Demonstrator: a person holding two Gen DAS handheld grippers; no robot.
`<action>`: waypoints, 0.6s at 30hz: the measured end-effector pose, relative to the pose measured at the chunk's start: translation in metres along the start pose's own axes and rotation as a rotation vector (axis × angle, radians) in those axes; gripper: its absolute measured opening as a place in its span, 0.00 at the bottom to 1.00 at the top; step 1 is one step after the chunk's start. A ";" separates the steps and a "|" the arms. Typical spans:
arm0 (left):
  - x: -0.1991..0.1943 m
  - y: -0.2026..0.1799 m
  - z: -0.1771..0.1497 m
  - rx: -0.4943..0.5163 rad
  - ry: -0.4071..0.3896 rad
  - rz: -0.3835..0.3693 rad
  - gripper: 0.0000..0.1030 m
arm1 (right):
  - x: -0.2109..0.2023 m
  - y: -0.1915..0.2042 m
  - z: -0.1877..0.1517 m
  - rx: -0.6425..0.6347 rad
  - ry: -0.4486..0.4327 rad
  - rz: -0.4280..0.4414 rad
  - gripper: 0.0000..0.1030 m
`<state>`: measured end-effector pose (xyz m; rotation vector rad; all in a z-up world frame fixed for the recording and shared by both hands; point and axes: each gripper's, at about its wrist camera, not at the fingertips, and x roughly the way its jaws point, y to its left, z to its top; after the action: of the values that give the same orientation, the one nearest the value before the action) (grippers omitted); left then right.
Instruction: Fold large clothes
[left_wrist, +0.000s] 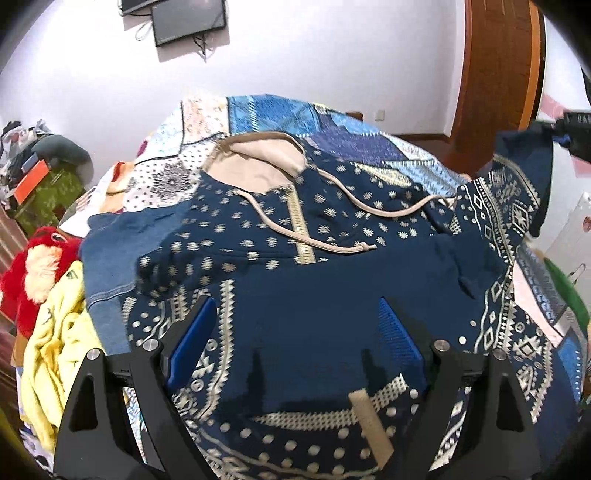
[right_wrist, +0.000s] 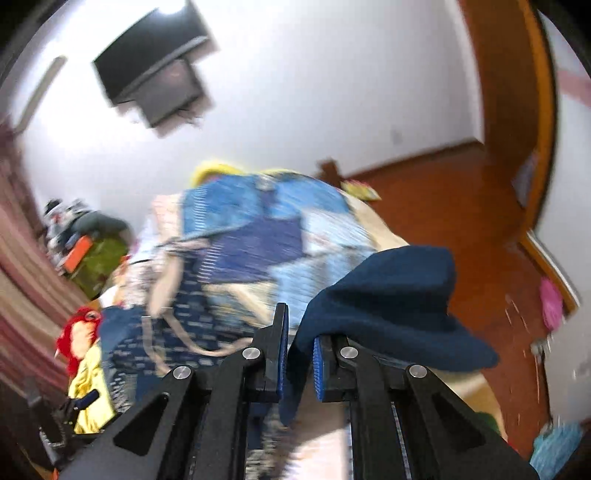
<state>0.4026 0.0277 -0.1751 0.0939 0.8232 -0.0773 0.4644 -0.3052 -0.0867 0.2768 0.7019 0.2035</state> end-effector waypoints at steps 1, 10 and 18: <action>-0.006 0.005 -0.002 -0.005 -0.010 0.003 0.86 | -0.002 0.022 0.002 -0.031 0.001 0.028 0.09; -0.042 0.060 -0.032 -0.082 -0.037 0.030 0.86 | 0.057 0.165 -0.047 -0.196 0.177 0.143 0.09; -0.053 0.111 -0.071 -0.172 0.006 0.061 0.86 | 0.151 0.191 -0.149 -0.166 0.460 0.068 0.09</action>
<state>0.3269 0.1481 -0.1779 -0.0435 0.8291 0.0512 0.4615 -0.0560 -0.2265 0.0927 1.1246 0.3951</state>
